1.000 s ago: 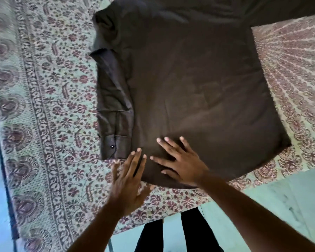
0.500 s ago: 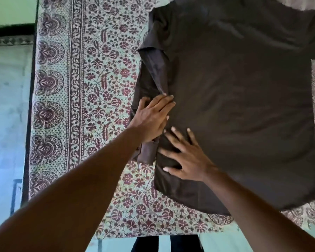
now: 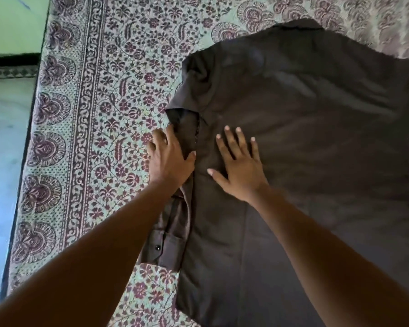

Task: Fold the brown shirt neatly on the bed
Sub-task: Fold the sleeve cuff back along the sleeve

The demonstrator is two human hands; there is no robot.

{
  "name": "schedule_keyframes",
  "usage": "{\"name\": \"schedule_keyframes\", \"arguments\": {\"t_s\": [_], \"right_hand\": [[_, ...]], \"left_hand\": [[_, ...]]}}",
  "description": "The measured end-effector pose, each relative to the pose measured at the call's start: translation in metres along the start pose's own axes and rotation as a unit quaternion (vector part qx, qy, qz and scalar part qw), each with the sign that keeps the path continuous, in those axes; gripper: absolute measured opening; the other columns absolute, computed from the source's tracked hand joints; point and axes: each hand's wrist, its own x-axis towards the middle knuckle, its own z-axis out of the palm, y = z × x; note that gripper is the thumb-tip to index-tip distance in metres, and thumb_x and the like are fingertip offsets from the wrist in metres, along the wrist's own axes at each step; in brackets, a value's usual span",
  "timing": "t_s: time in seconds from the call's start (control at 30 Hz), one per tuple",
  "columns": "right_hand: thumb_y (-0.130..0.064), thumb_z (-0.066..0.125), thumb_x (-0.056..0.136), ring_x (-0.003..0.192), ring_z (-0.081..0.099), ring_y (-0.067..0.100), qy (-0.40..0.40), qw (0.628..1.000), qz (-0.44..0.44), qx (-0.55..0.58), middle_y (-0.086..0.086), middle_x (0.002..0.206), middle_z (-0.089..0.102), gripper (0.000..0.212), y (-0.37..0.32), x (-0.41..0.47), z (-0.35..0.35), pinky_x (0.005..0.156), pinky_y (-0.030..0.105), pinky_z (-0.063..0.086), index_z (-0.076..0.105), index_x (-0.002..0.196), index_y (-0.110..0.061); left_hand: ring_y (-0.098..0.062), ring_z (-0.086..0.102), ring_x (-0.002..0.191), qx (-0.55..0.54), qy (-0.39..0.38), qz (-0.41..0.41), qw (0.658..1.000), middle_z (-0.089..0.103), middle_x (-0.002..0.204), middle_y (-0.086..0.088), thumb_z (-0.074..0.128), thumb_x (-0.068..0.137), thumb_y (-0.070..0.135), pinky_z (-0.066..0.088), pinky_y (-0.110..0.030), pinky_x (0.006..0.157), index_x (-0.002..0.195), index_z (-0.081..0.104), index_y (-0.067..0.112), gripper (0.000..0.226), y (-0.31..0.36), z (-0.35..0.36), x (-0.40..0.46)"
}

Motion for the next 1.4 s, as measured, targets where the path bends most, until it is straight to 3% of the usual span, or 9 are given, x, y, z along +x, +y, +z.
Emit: {"name": "schedule_keyframes", "arguments": {"t_s": [0.2,0.37,0.5,0.63,0.83,0.9,1.03,1.23,1.4], "right_hand": [[-0.070,0.041,0.097,0.160,0.012,0.030,0.055,0.989,-0.134,-0.036,0.012,0.172,0.015,0.086,0.011,-0.010,-0.010,0.125,0.060,0.015,0.034,0.160,-0.012],[-0.073,0.034,0.097,0.160,0.003,0.033,0.043,0.998,0.034,0.017,0.012,0.173,0.007,0.089,0.018,0.046,-0.019,0.126,0.060,0.011,0.023,0.164,-0.014],[-0.074,0.031,0.095,0.160,0.006,0.031,0.017,0.998,-0.009,0.058,0.010,0.173,0.014,0.085,0.009,0.070,-0.016,0.126,0.061,0.007,0.032,0.161,-0.021],[-0.059,0.039,0.101,0.155,0.027,0.030,0.047,0.975,0.001,0.215,0.012,0.163,0.040,0.068,-0.009,0.071,-0.013,0.127,0.051,0.020,0.061,0.142,-0.010],[-0.030,0.062,0.100,0.095,0.073,0.021,0.168,0.890,0.103,0.412,0.012,0.102,0.075,0.028,-0.048,0.066,-0.036,0.085,0.045,0.060,0.075,0.100,-0.004],[-0.042,0.055,0.102,0.091,0.075,0.030,0.058,0.822,0.178,0.539,0.015,0.094,0.076,0.036,-0.072,0.073,-0.050,0.085,0.052,0.060,0.072,0.093,-0.011],[-0.056,0.057,0.100,0.110,0.071,0.038,-0.023,0.537,0.365,0.760,0.018,0.118,0.074,0.053,-0.097,0.091,-0.069,0.091,0.048,0.059,0.069,0.118,-0.007],[-0.016,0.060,0.102,0.081,0.073,0.023,0.018,0.423,0.410,0.808,0.007,0.089,0.078,0.019,-0.113,0.108,-0.075,0.066,0.030,0.060,0.072,0.116,-0.010],[-0.035,0.050,0.107,0.058,0.070,0.018,0.090,0.331,0.435,0.833,0.003,0.065,0.073,0.030,-0.136,0.117,-0.075,0.050,0.027,0.057,0.067,0.093,-0.015]], "left_hand": [[-0.028,0.058,0.087,-0.105,0.069,0.008,0.992,0.063,0.113,-0.020,0.059,0.087,-0.006,0.051,-0.039,0.075,0.137,0.039,0.010,0.056,0.006,-0.021,0.031],[-0.028,0.062,0.089,-0.133,0.098,-0.035,0.986,0.061,0.115,-0.014,0.065,0.082,-0.005,0.055,-0.037,0.069,0.137,0.036,0.012,0.064,-0.011,-0.035,0.052],[-0.015,0.058,0.075,-0.174,0.024,-0.091,0.980,0.058,0.090,0.002,0.073,0.085,0.023,0.046,-0.030,0.062,0.125,0.041,0.017,0.051,-0.026,-0.040,0.058],[-0.022,0.070,0.088,-0.274,-0.048,-0.124,0.952,0.072,0.104,-0.004,0.082,0.077,0.012,0.062,-0.042,0.081,0.127,0.061,0.016,0.054,-0.043,-0.040,0.064],[-0.016,0.061,0.089,-0.183,0.085,0.000,0.979,0.064,0.103,0.005,0.070,0.074,-0.005,0.048,-0.023,0.066,0.130,0.054,0.024,0.065,-0.038,-0.057,0.046],[-0.013,0.064,0.086,-0.225,0.046,0.076,0.970,0.063,0.102,0.007,0.072,0.073,-0.003,0.052,-0.022,0.065,0.135,0.048,0.022,0.070,-0.036,-0.065,0.036],[-0.021,0.071,0.092,-0.498,-0.120,0.073,0.856,0.065,0.107,-0.008,0.063,0.072,0.000,0.060,-0.031,0.071,0.132,0.031,0.019,0.071,-0.041,-0.069,0.005],[-0.010,0.046,0.120,-0.225,-0.069,0.044,0.971,0.052,0.126,0.016,0.075,0.084,0.034,0.037,-0.053,0.108,0.129,0.036,0.046,0.061,-0.091,-0.030,-0.038],[-0.012,0.068,0.079,-0.306,-0.076,-0.006,0.949,0.067,0.089,0.010,0.060,0.100,0.011,0.059,-0.029,0.071,0.094,0.058,0.030,0.020,-0.131,-0.049,-0.024]]}}
